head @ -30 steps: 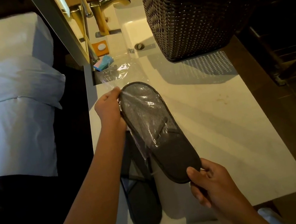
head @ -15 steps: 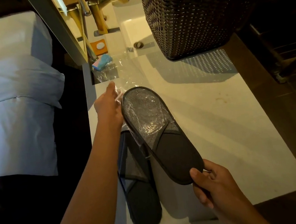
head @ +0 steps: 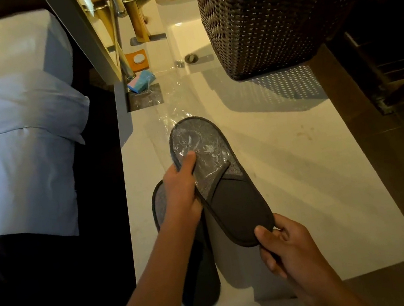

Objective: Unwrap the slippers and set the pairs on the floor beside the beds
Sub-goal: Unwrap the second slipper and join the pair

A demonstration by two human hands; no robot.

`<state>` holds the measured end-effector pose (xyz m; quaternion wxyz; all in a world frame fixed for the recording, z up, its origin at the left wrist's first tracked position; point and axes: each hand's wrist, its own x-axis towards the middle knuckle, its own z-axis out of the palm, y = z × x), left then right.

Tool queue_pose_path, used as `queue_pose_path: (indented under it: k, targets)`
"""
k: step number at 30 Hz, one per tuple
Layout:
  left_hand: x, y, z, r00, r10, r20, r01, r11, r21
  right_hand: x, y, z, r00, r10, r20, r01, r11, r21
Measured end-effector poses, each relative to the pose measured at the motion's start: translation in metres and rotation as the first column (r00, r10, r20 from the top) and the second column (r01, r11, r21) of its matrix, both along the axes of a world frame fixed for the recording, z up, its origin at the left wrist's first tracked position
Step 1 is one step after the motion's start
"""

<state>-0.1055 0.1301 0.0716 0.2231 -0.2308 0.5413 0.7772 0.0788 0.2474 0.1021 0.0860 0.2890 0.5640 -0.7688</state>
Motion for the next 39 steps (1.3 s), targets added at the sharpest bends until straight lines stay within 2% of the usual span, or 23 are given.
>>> queue_pose_path:
  k: [6, 10, 14, 20, 25, 30, 39]
  targets:
    - [-0.028, -0.006, 0.008, 0.998, 0.057, -0.010, -0.058, 0.995, -0.078, 0.007, 0.001, -0.001, 1.000, 0.030, 0.004, -0.030, 0.999, 0.027]
    - [-0.038, -0.005, 0.009, 0.997, 0.070, -0.037, -0.072, 0.996, -0.056, 0.009, 0.002, -0.003, 0.999, 0.044, 0.026, -0.045, 0.998, 0.035]
    - [-0.037, -0.004, 0.009, 0.998, 0.048, -0.051, -0.050, 0.997, -0.050, 0.005, 0.003, -0.011, 0.996, 0.016, 0.084, -0.029, 0.988, 0.154]
    - [-0.023, 0.001, 0.008, 0.997, -0.012, -0.080, 0.003, 0.994, -0.110, -0.017, 0.008, -0.009, 0.996, 0.061, 0.065, -0.080, 0.935, 0.346]
    - [-0.005, 0.009, 0.005, 0.993, -0.033, -0.111, 0.017, 0.989, -0.148, -0.032, 0.008, -0.007, 0.998, 0.045, 0.052, -0.063, 0.900, 0.431]
    - [0.005, 0.013, 0.002, 0.991, -0.022, -0.129, 0.003, 0.989, -0.145, -0.039, 0.008, -0.010, 0.997, 0.044, 0.063, -0.066, 0.905, 0.421]
    - [-0.023, 0.009, 0.001, 0.997, 0.056, -0.055, -0.062, 0.991, -0.120, -0.031, 0.010, -0.016, 0.997, 0.040, 0.072, -0.064, 0.930, 0.362]
